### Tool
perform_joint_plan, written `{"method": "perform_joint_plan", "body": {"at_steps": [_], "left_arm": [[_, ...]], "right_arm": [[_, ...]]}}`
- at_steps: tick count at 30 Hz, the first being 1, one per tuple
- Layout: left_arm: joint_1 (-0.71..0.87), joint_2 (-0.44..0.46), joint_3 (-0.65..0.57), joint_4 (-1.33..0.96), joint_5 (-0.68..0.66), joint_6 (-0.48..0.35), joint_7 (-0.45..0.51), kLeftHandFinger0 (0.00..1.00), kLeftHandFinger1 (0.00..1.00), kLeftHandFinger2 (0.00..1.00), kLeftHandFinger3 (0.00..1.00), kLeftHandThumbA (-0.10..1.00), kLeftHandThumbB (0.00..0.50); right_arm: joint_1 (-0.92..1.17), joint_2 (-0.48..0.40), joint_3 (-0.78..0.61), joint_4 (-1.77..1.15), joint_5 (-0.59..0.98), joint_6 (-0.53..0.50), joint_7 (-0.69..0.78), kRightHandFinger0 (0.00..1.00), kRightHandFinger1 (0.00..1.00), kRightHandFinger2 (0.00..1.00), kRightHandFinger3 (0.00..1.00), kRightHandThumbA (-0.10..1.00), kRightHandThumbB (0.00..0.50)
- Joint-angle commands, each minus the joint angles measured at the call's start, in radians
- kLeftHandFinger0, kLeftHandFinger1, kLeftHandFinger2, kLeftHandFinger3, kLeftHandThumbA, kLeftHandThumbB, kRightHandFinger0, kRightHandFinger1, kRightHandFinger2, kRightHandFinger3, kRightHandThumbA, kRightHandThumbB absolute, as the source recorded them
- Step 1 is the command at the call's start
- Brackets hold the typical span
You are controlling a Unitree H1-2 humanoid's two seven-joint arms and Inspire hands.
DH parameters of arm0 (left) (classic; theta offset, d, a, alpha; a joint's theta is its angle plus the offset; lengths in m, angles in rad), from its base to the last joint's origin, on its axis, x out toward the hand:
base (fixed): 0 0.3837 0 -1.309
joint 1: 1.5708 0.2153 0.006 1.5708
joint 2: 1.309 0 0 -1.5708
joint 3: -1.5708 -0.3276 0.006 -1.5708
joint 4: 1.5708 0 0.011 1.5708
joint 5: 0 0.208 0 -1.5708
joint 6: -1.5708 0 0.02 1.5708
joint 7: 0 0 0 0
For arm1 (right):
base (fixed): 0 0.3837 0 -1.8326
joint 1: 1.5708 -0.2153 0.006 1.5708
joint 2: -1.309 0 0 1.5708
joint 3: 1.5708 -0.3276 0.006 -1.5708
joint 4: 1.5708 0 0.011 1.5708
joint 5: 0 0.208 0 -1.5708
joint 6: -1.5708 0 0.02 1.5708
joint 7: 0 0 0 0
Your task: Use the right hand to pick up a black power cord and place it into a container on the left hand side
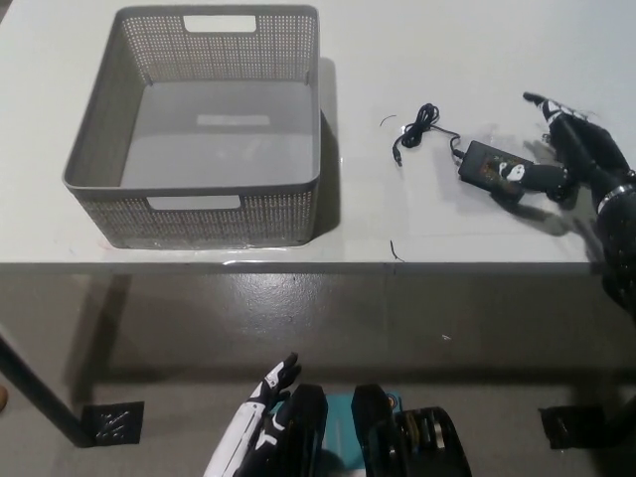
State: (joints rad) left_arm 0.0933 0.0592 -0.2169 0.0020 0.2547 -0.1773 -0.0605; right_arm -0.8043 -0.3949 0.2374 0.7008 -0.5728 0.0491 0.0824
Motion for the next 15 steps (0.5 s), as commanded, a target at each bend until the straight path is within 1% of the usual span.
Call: {"method": "perform_joint_plan", "body": {"at_steps": [1,5,6,11,12,13,15], "left_arm": [[-0.013,0.005,-0.006,-0.03,-0.002,-0.006,-0.012,1.0,1.0,1.0,1.0,1.0,0.148],[-0.025,0.005,-0.003,-0.017,-0.001,-0.013,-0.011,1.0,1.0,1.0,1.0,1.0,0.167],[-0.027,0.005,-0.004,-0.017,-0.002,-0.015,-0.012,1.0,1.0,1.0,1.0,1.0,0.162],[-0.031,0.012,-0.005,-0.033,-0.004,0.004,-0.023,1.0,1.0,1.0,1.0,1.0,0.136],[-0.033,0.012,-0.005,-0.032,-0.003,0.004,-0.023,1.0,1.0,1.0,1.0,1.0,0.139],[-0.035,0.01,-0.005,-0.03,-0.008,0.005,-0.025,1.0,1.0,1.0,1.0,1.0,0.146],[-0.042,0.011,-0.006,-0.025,0.0,-0.002,-0.021,1.0,1.0,1.0,1.0,1.0,0.143]], "right_arm": [[-0.082,-0.027,0.003,0.034,0.026,-0.001,0.041,1.0,1.0,1.0,1.0,0.78,0.5],[-0.105,-0.025,0.022,0.101,0.018,-0.023,0.03,1.0,1.0,1.0,1.0,0.79,0.5],[-0.111,-0.026,0.03,0.119,0.018,-0.038,0.032,1.0,1.0,1.0,1.0,0.79,0.5],[-0.135,-0.015,0.044,0.188,0.022,-0.044,0.023,1.0,1.0,1.0,1.0,0.79,0.5],[-0.145,-0.013,0.054,0.208,0.015,-0.048,0.02,1.0,1.0,1.0,1.0,0.81,0.5],[-0.154,-0.012,0.059,0.217,0.015,-0.047,0.023,1.0,1.0,1.0,1.0,0.81,0.5],[-0.173,-0.006,0.062,0.248,0.022,-0.055,0.02,1.0,1.0,1.0,1.0,0.81,0.5]]}}
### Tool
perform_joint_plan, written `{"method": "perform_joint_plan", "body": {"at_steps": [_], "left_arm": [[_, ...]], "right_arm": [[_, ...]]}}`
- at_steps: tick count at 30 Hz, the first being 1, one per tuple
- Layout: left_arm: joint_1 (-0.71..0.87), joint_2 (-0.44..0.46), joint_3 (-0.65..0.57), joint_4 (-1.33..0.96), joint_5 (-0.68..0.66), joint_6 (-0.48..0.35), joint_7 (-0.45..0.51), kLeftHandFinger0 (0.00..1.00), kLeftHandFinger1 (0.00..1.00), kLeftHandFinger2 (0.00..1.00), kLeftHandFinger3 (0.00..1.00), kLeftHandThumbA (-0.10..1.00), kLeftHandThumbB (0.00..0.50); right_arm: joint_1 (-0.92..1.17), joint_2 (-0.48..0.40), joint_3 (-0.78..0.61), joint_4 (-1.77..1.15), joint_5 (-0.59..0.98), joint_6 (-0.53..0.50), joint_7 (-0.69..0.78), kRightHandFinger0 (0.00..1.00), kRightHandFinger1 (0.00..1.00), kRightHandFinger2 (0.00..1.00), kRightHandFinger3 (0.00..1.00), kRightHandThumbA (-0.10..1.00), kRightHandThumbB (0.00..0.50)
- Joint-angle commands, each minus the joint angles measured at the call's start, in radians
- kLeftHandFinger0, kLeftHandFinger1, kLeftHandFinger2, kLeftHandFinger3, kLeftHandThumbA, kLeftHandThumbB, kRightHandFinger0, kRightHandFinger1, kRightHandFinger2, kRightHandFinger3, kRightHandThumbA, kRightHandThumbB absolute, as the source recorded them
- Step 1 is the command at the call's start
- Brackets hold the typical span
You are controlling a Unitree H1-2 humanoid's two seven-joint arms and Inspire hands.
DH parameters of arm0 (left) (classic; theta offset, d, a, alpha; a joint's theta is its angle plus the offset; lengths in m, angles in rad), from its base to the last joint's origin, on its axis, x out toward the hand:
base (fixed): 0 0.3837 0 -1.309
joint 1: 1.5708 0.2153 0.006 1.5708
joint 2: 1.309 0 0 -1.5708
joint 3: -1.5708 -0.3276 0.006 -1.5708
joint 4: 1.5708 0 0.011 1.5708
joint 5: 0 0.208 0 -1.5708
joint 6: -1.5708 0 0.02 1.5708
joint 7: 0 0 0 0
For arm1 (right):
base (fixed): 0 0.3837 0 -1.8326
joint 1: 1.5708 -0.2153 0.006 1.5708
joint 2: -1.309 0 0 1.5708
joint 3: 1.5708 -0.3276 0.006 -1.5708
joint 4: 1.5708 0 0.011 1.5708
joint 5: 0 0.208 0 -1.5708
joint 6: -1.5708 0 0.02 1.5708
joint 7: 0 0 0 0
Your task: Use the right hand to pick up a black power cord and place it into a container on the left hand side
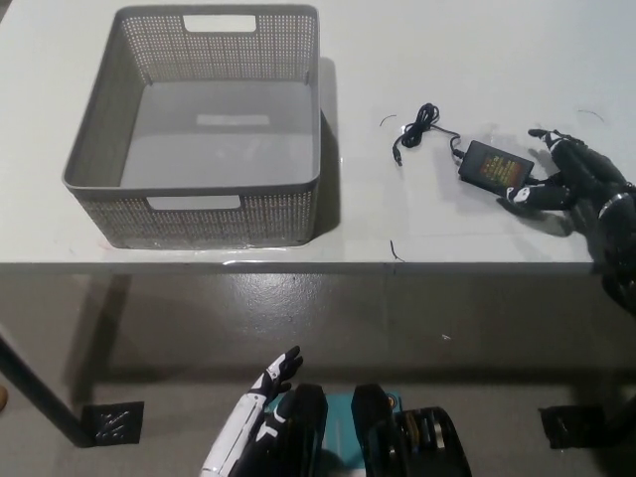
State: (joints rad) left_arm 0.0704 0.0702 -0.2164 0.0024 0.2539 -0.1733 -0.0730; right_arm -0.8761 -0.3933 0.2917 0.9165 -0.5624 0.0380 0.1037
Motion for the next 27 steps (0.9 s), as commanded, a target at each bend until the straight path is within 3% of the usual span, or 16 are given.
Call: {"method": "perform_joint_plan", "body": {"at_steps": [1,10,27], "left_arm": [[-0.027,-0.001,-0.006,-0.022,-0.003,-0.004,-0.01,1.0,1.0,1.0,1.0,1.0,0.152],[-0.05,0.011,-0.011,-0.033,0.0,0.025,-0.035,1.0,1.0,1.0,1.0,1.0,0.176],[-0.077,0.012,-0.013,-0.034,-0.005,0.027,-0.05,1.0,1.0,1.0,1.0,1.0,0.157]], "right_arm": [[-0.114,-0.006,0.01,0.054,0.014,-0.052,-0.005,1.0,1.0,1.0,1.0,0.81,0.5],[-0.136,0.005,0.008,0.108,0.024,-0.06,-0.014,1.0,1.0,1.0,1.0,0.81,0.5],[-0.197,0.036,0.021,0.242,0.024,-0.099,-0.032,1.0,1.0,1.0,1.0,0.83,0.5]]}}
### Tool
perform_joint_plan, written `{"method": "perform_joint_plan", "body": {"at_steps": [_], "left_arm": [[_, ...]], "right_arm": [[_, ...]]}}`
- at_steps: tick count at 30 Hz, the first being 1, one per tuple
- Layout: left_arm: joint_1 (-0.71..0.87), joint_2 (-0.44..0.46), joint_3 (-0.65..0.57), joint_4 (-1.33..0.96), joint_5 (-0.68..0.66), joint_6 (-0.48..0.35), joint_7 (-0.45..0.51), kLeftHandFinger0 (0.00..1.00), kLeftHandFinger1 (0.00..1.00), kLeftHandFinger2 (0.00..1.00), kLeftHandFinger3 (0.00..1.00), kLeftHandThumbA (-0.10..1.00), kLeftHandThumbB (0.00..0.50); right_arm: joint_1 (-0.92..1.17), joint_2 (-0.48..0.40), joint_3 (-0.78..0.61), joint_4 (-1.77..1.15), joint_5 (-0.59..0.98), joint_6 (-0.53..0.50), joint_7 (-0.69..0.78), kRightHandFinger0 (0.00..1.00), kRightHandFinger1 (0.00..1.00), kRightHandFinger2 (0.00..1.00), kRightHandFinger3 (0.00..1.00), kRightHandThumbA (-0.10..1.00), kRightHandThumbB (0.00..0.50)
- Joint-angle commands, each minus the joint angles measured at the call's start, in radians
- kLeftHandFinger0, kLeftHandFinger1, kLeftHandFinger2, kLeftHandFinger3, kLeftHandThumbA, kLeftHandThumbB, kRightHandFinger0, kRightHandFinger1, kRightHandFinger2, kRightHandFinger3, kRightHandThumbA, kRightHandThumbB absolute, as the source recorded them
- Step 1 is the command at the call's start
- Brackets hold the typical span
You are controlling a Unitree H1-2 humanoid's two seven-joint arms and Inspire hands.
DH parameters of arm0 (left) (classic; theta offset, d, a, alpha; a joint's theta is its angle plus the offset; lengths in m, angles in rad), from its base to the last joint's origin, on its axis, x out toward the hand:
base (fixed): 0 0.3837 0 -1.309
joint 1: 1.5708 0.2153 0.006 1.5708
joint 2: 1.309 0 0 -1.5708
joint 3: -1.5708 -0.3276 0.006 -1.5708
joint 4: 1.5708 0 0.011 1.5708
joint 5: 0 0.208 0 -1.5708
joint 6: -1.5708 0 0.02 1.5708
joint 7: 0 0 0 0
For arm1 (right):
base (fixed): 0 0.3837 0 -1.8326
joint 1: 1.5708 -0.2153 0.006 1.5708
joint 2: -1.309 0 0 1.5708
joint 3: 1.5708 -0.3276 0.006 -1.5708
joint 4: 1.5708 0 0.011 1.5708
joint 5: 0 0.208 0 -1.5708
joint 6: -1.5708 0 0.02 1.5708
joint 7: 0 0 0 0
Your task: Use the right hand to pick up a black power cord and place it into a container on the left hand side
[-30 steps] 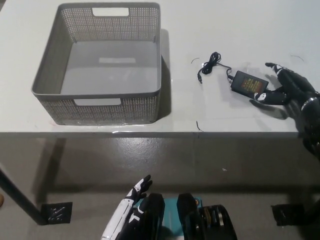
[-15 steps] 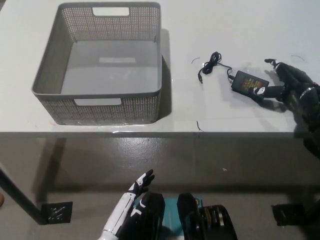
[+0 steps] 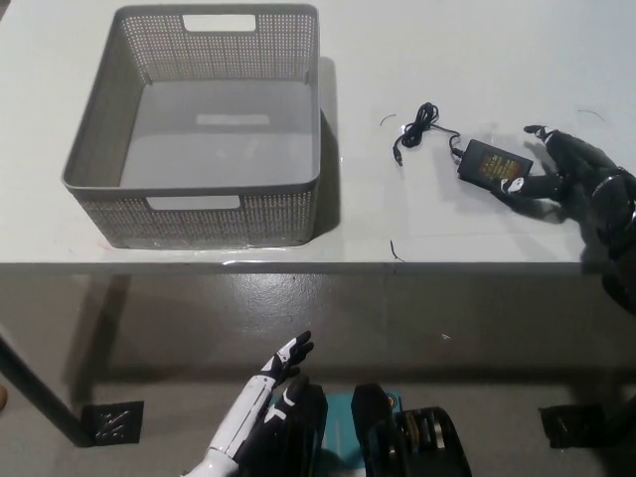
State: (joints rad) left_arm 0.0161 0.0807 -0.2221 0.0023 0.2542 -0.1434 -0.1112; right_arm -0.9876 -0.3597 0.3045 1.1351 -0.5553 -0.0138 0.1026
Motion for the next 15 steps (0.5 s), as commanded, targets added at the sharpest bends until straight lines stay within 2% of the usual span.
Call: {"method": "perform_joint_plan", "body": {"at_steps": [1,2,5,10,13,15], "left_arm": [[-0.025,0.001,-0.007,-0.029,-0.008,-0.01,-0.011,1.0,1.0,1.0,1.0,1.0,0.144],[-0.027,0.002,-0.006,-0.019,-0.013,-0.027,-0.01,1.0,1.0,1.0,1.0,1.0,0.126],[-0.03,0.002,-0.007,-0.006,-0.009,-0.052,-0.002,1.0,1.0,1.0,1.0,1.0,0.114],[-0.024,-0.004,-0.009,-0.022,-0.011,-0.024,-0.007,1.0,1.0,1.0,1.0,1.0,0.148],[-0.027,-0.005,-0.011,-0.021,-0.002,-0.032,-0.002,1.0,1.0,1.0,1.0,1.0,0.132],[-0.029,-0.006,-0.01,-0.021,-0.006,-0.032,-0.004,1.0,1.0,1.0,1.0,1.0,0.123]], "right_arm": [[-0.088,0.005,0.009,0.029,0.018,-0.049,-0.028,1.0,1.0,1.0,1.0,0.83,0.5],[-0.089,0.008,0.01,0.033,0.019,-0.05,-0.026,1.0,1.0,1.0,1.0,0.82,0.5],[-0.09,0.021,0.022,0.045,0.01,-0.046,-0.025,1.0,1.0,1.0,1.0,0.81,0.5],[-0.092,0.043,0.032,0.072,0.008,-0.039,-0.028,1.0,1.0,1.0,1.0,0.77,0.5],[-0.095,0.054,0.043,0.089,0.005,-0.042,-0.036,1.0,1.0,1.0,1.0,0.77,0.5],[-0.091,0.058,0.045,0.096,0.004,-0.067,-0.081,1.0,1.0,1.0,1.0,0.71,0.5]]}}
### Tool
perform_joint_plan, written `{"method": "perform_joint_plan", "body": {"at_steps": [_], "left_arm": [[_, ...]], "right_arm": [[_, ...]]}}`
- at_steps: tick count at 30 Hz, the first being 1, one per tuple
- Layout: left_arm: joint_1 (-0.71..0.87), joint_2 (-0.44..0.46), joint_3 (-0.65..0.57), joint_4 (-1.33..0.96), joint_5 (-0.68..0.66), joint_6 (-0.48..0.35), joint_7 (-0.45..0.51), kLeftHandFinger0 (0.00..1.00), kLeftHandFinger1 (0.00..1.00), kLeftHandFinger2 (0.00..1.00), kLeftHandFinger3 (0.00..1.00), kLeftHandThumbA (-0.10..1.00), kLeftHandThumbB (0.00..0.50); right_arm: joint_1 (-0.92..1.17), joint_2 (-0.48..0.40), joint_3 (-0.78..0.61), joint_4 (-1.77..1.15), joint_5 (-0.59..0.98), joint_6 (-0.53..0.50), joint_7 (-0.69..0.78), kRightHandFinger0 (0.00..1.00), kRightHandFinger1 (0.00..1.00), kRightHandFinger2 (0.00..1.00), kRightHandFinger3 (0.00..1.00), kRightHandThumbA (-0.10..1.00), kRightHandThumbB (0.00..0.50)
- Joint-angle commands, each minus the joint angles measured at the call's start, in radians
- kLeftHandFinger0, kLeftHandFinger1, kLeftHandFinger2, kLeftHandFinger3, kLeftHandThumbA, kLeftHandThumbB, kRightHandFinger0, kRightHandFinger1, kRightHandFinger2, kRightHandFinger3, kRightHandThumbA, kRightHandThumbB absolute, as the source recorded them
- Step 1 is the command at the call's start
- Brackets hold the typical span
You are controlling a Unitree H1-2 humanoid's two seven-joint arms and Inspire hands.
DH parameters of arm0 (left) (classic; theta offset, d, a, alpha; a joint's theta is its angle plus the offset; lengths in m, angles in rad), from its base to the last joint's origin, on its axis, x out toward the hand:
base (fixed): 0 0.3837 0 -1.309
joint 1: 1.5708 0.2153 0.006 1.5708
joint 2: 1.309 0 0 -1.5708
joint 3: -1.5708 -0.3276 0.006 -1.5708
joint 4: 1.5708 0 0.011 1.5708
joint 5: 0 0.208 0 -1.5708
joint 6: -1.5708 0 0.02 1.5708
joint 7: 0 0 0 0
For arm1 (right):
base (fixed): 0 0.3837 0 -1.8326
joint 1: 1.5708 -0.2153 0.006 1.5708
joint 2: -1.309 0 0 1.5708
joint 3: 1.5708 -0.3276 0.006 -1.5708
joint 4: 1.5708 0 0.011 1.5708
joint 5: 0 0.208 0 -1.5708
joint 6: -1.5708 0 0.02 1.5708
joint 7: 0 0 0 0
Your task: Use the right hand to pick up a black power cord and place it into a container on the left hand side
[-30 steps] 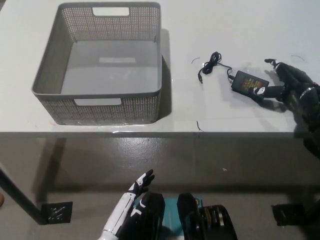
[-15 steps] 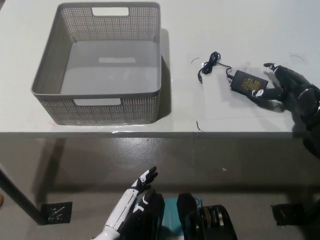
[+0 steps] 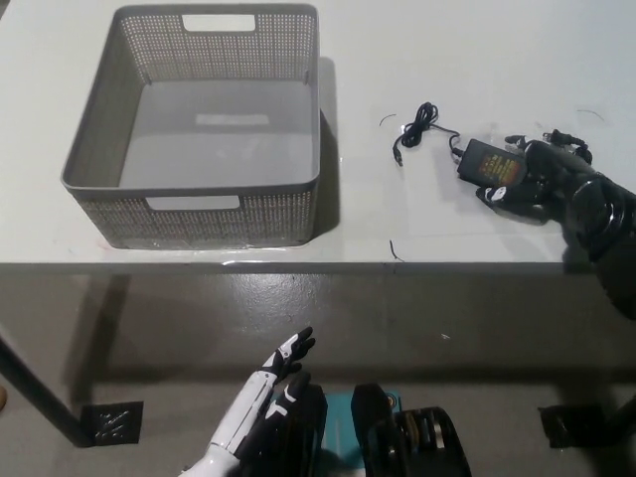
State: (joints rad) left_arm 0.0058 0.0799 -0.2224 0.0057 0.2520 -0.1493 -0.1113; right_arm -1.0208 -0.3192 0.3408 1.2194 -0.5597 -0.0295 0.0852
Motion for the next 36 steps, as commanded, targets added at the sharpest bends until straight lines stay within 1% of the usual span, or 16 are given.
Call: {"method": "perform_joint_plan", "body": {"at_steps": [1,2,3,4,5,6,7,9,10,13,16,20,24,29,32,36], "left_arm": [[-0.019,-0.004,-0.009,-0.024,-0.009,-0.029,-0.005,1.0,1.0,1.0,1.0,1.0,0.117],[-0.019,-0.005,-0.009,-0.023,-0.013,-0.032,-0.006,1.0,1.0,1.0,1.0,1.0,0.117],[-0.019,-0.005,-0.009,-0.023,-0.01,-0.031,-0.004,1.0,1.0,1.0,1.0,1.0,0.122],[-0.019,-0.006,-0.008,-0.021,-0.01,-0.03,-0.003,1.0,1.0,1.0,1.0,1.0,0.132],[-0.019,-0.006,-0.008,-0.019,-0.008,-0.031,-0.001,1.0,1.0,1.0,1.0,1.0,0.133],[-0.02,-0.006,-0.008,-0.021,-0.008,-0.026,-0.002,1.0,1.0,1.0,1.0,1.0,0.134],[-0.024,-0.004,-0.008,-0.027,0.0,-0.017,-0.002,1.0,1.0,1.0,1.0,1.0,0.132],[-0.025,-0.005,-0.005,-0.025,-0.006,-0.018,-0.003,1.0,1.0,1.0,1.0,1.0,0.119],[-0.025,-0.004,-0.005,-0.024,-0.004,-0.021,-0.001,1.0,1.0,1.0,1.0,1.0,0.119],[-0.024,-0.007,-0.004,-0.028,0.0,-0.001,0.0,1.0,1.0,1.0,1.0,1.0,0.154],[-0.021,-0.007,-0.005,-0.028,0.004,-0.002,0.001,1.0,1.0,1.0,1.0,1.0,0.137],[-0.018,-0.007,-0.004,-0.023,0.001,-0.005,0.003,1.0,1.0,1.0,1.0,1.0,0.136],[-0.013,-0.004,-0.007,-0.036,0.009,0.01,-0.002,1.0,1.0,1.0,1.0,1.0,0.126],[-0.017,-0.004,-0.007,-0.036,0.01,0.013,-0.001,1.0,1.0,1.0,1.0,1.0,0.119],[-0.018,-0.003,-0.008,-0.034,0.012,0.008,-0.001,1.0,1.0,1.0,1.0,1.0,0.113],[-0.015,-0.006,-0.007,-0.019,-0.001,-0.007,0.0,1.0,1.0,1.0,1.0,1.0,0.135]], "right_arm": [[-0.055,0.02,0.006,0.014,0.013,-0.06,-0.088,1.0,1.0,1.0,1.0,0.63,0.468],[-0.053,0.022,0.001,0.018,0.017,-0.069,-0.111,1.0,1.0,1.0,1.0,0.62,0.481],[-0.045,0.029,-0.022,0.024,0.035,-0.099,-0.18,0.98,0.92,0.88,0.92,0.4,0.402],[-0.037,0.035,-0.026,0.03,0.028,-0.122,-0.275,0.26,0.33,0.43,0.49,0.0,0.228],[-0.032,0.038,-0.025,0.036,0.021,-0.137,-0.329,0.05,0.16,0.38,0.42,-0.08,0.192],[-0.031,0.04,-0.027,0.041,0.021,-0.149,-0.366,0.0,0.12,0.48,0.49,-0.1,0.148],[-0.029,0.042,-0.042,0.044,0.035,-0.171,-0.396,0.0,0.24,0.71,0.73,-0.1,0.102],[-0.031,0.04,-0.049,0.047,0.044,-0.179,-0.399,0.01,0.43,0.82,0.94,-0.1,0.1],[-0.031,0.039,-0.051,0.048,0.043,-0.182,-0.409,0.03,0.5,0.85,0.97,-0.1,0.106],[-0.03,0.032,-0.046,0.06,0.03,-0.205,-0.459,0.1,0.58,0.91,1.0,-0.1,0.128],[-0.026,0.027,-0.045,0.064,0.027,-0.221,-0.489,0.07,0.52,0.87,0.98,-0.1,0.141],[-0.024,0.026,-0.052,0.072,0.035,-0.235,-0.508,0.07,0.52,0.88,0.98,-0.1,0.131],[-0.018,0.023,-0.056,0.066,0.031,-0.275,-0.583,0.01,0.47,0.85,0.95,-0.1,0.163],[-0.052,0.014,-0.112,-0.044,0.054,-0.275,-0.653,0.0,0.43,0.78,0.94,-0.1,0.13],[-0.054,-0.001,-0.136,-0.152,0.04,-0.288,-0.686,0.0,0.4,0.73,0.91,-0.1,0.148],[-0.04,-0.018,-0.182,-0.345,0.039,-0.212,-0.648,0.0,0.36,0.71,0.85,-0.1,0.163]]}}
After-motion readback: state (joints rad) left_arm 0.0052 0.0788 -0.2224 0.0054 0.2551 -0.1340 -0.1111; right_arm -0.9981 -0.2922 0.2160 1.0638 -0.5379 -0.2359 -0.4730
